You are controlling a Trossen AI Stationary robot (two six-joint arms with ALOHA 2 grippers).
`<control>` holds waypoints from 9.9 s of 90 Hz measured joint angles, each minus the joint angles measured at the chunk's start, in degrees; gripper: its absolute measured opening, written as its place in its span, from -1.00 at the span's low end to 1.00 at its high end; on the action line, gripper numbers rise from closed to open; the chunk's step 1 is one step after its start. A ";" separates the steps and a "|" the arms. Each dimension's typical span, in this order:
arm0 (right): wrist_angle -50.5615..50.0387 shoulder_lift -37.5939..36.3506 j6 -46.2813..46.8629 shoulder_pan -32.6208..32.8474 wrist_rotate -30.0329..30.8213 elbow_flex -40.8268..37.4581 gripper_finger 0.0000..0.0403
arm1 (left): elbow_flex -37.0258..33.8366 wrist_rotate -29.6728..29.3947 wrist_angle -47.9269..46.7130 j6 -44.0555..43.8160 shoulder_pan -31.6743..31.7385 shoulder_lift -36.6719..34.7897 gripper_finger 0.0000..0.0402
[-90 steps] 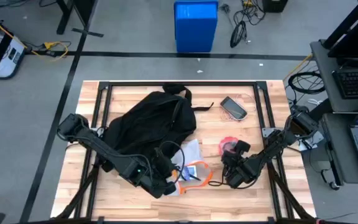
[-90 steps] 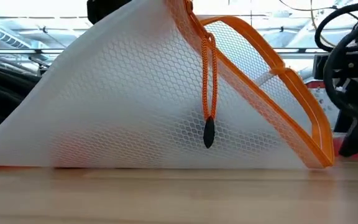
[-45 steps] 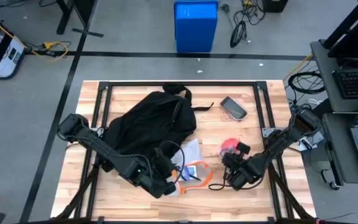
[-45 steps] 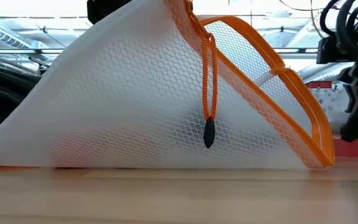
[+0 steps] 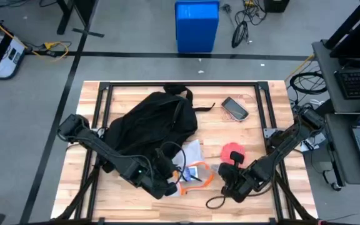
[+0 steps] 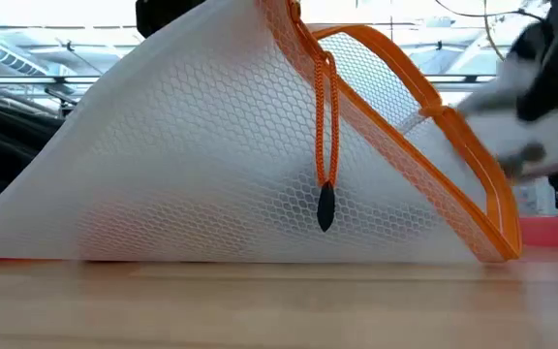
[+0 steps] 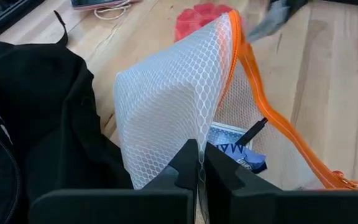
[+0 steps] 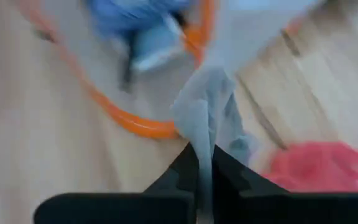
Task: Unpack backpack
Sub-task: Put the black earphone into the orange zip bag, then put the pink medicine organizer into the orange zip bag, then close the orange zip bag
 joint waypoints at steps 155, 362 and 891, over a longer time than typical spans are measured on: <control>29.93 8.95 -21.99 -18.26 -8.74 2.38 0.23 | 0.00 -0.28 0.22 0.18 0.05 0.02 -1.00; -12.11 2.92 -8.69 -24.49 -29.54 -6.90 0.60 | -0.02 2.15 0.66 -0.26 0.24 0.02 -1.00; 5.51 30.29 -15.90 0.61 15.44 33.70 0.28 | -0.04 7.69 7.65 10.19 2.05 0.00 -1.00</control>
